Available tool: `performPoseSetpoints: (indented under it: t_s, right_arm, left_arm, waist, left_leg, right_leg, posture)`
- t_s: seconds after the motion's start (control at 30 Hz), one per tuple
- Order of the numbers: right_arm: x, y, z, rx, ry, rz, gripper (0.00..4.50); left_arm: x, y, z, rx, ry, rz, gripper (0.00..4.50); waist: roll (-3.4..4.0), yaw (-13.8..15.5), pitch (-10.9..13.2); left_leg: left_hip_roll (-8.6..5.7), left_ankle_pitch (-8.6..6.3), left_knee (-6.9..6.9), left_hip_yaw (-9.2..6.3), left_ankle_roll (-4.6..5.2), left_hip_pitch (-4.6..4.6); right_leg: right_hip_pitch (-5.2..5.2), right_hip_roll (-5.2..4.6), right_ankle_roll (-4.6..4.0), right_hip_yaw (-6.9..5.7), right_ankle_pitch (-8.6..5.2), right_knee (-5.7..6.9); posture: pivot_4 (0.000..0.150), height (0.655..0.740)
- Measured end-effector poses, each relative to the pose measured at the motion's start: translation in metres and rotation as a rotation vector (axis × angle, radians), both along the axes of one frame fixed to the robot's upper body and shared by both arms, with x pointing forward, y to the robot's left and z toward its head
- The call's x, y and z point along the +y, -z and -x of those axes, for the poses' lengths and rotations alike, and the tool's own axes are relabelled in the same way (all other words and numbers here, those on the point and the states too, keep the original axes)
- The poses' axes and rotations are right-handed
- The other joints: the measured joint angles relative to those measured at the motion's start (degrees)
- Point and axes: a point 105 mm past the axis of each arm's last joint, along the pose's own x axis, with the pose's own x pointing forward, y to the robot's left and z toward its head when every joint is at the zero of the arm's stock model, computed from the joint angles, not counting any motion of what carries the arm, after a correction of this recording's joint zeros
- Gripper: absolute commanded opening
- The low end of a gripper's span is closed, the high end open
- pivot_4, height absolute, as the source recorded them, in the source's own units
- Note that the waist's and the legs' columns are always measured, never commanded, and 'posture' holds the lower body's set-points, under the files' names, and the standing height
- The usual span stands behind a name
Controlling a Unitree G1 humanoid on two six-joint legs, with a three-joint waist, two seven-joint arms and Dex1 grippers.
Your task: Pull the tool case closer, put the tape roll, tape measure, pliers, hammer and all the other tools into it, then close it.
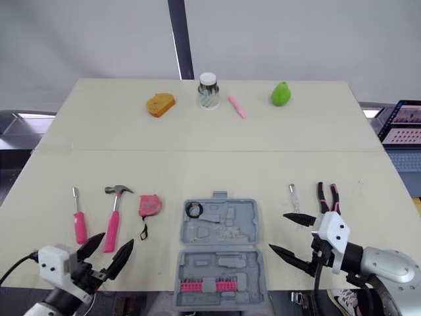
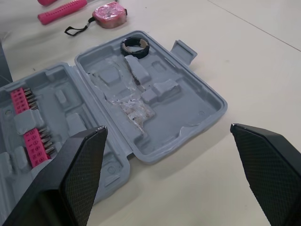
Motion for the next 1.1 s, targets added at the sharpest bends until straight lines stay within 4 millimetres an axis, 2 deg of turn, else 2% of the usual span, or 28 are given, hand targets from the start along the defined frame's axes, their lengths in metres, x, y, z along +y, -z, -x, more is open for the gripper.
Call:
performPoseSetpoints:
  t_s: [0.1,0.27,0.37,0.53,0.83,1.0,1.1]
  right_arm:
    - [0.001,-0.001,0.001,-0.005,-0.01,-0.003,4.43]
    - [0.002,-0.004,0.0,-0.028,-0.028,-0.001,4.43]
    - [0.003,-0.005,-0.001,-0.035,-0.031,-0.001,4.43]
    - [0.003,-0.006,-0.002,-0.041,-0.033,-0.001,4.43]
    - [0.002,-0.006,-0.005,-0.044,-0.026,-0.001,4.43]
    - [0.001,-0.006,-0.005,-0.046,-0.024,0.002,4.43]
    - [0.001,-0.007,-0.007,-0.05,-0.02,0.008,4.43]
  left_arm:
    - [0.001,0.004,-0.004,-0.001,-0.032,-0.006,4.5]
    - [0.017,0.008,-0.012,0.0,-0.049,-0.016,4.5]
    - [0.019,0.005,-0.016,-0.016,-0.038,-0.009,4.5]
    - [0.03,0.011,-0.022,-0.002,-0.034,-0.023,4.5]
    - [0.027,0.014,-0.02,0.006,0.023,0.0,4.5]
    - [0.012,0.007,-0.024,-0.001,0.056,0.014,4.5]
    - [0.007,0.002,-0.033,-0.012,0.056,0.01,4.5]
  waist:
    - [0.01,0.4,0.0]
    - [0.02,0.5,0.0]
    - [0.02,0.5,0.0]
    - [0.01,0.5,0.0]
    - [0.0,0.4,0.0]
    - [-0.01,0.5,0.0]
    - [0.0,0.5,0.0]
  left_leg:
    - [0.01,-0.01,0.0,0.01,0.01,0.0]
    - [0.01,0.0,0.01,0.0,0.0,0.0]
    - [0.01,0.0,0.01,0.0,0.01,0.0]
    - [0.0,0.01,0.01,0.01,-0.01,0.01]
    - [0.01,0.01,0.02,0.02,-0.02,0.01]
    - [0.0,0.01,0.02,0.01,-0.02,0.02]
    - [0.01,0.04,0.02,0.0,-0.05,0.03]
  right_leg:
    - [0.0,0.01,0.0,-0.01,0.0,-0.02]
    - [-0.01,0.01,-0.01,-0.05,0.0,-0.01]
    - [-0.01,-0.01,-0.01,-0.05,0.0,-0.01]
    - [-0.01,0.0,-0.01,-0.1,0.0,0.03]
    - [0.0,-0.01,0.0,-0.09,0.0,0.04]
    - [0.02,-0.02,0.01,-0.06,0.01,0.04]
    - [0.02,0.01,0.01,-0.07,0.01,0.06]
  posture:
    - [0.15,0.695]
    - [0.15,0.695]
    - [0.15,0.695]
    - [0.15,0.695]
    - [0.15,0.695]
    - [0.15,0.695]
    - [0.15,0.695]
